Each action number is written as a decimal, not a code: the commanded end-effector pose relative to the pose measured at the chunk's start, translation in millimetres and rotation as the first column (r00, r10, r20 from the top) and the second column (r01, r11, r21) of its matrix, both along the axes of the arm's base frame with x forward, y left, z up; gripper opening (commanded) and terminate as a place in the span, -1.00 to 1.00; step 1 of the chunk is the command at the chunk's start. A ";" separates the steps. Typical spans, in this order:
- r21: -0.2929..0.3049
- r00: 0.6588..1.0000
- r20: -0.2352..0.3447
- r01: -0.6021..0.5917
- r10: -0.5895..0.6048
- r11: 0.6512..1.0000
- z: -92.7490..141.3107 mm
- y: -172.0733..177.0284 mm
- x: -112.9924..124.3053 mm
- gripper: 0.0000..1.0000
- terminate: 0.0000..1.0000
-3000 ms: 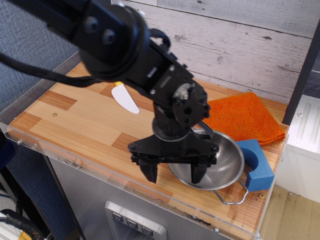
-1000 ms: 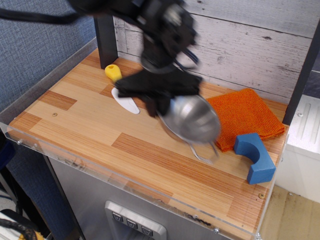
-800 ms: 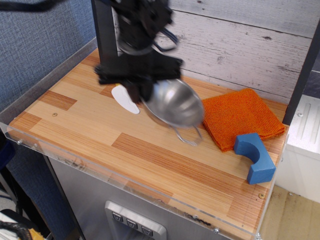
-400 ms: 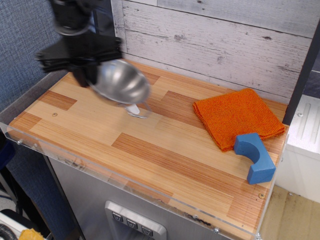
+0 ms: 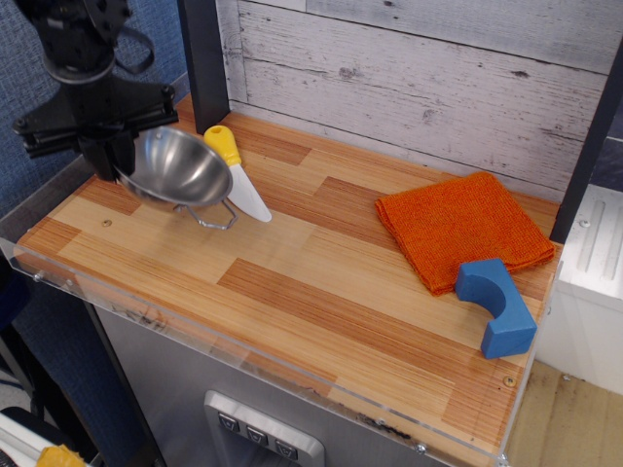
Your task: Place the metal bowl in front of the knife, near the far edge of the table.
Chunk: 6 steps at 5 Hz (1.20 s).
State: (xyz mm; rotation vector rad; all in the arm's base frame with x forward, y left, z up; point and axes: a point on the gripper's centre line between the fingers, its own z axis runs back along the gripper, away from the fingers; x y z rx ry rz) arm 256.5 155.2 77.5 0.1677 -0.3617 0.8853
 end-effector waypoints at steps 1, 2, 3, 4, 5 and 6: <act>0.031 0.998 -0.026 -0.052 0.053 0.998 -18.8 23.0 -3.3 -1.00 -1.00; 0.004 0.996 -0.052 -0.071 0.071 0.997 -32.0 26.8 -5.6 -1.00 -1.00; -0.007 0.996 -0.060 -0.069 0.069 0.998 -32.7 24.9 -5.8 -1.00 -1.00; -0.004 0.994 -0.073 -0.084 0.084 0.996 -29.0 20.8 -5.9 1.00 -1.00; -0.001 0.995 -0.082 -0.058 0.058 0.998 -27.4 14.7 -4.4 1.00 -1.00; 0.008 0.995 -0.095 -0.041 0.041 0.999 -29.6 11.4 -6.2 1.00 -1.00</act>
